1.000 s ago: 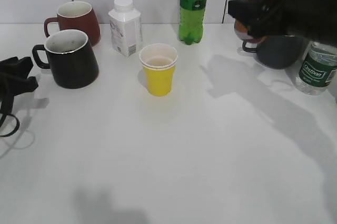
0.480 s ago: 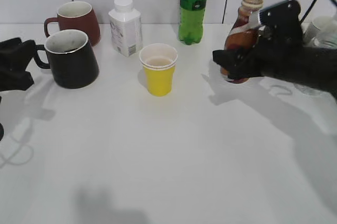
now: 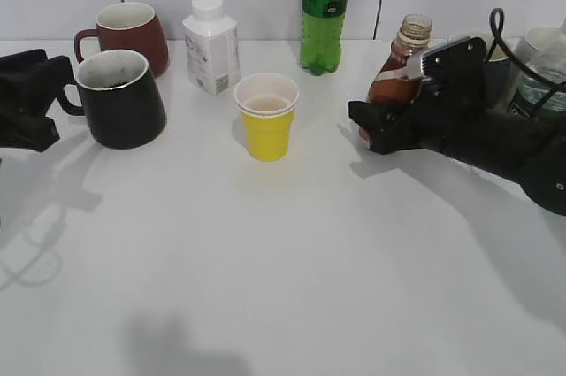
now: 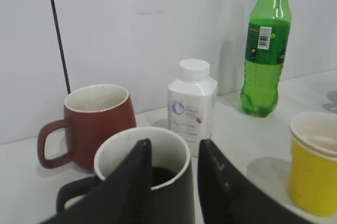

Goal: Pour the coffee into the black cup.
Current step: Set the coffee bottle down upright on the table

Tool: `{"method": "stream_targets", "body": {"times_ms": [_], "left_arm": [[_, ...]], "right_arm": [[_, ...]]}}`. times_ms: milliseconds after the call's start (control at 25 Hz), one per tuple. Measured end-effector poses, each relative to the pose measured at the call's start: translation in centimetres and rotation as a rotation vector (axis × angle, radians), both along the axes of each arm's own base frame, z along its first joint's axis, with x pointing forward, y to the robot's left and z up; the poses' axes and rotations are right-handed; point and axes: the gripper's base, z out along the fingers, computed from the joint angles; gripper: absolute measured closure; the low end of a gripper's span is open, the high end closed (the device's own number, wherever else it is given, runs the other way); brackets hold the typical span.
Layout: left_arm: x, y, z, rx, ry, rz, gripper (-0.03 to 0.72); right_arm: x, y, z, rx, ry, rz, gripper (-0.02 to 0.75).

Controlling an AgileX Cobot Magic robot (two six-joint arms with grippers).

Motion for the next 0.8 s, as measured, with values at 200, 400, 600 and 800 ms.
{"method": "stream_targets", "body": {"times_ms": [200,400,600,800], "left_arm": [[-0.10,0.02,0.26,-0.001,-0.010,0.001,0.448],[-0.10,0.02,0.25,0.000,-0.008,0.001,0.448],[-0.10,0.02,0.24,0.000,-0.008,0.001,0.448],[-0.10,0.02,0.24,0.000,-0.008,0.001,0.448]], "right_arm": [[0.01,0.01,-0.09,0.003,-0.002,0.001,0.211],[-0.07,0.10,-0.11,-0.003,-0.003,0.016,0.192],[-0.31,0.35,-0.20,0.011,0.022,0.048,0.096],[-0.38,0.21,-0.08,-0.021,0.050,0.040,0.082]]}}
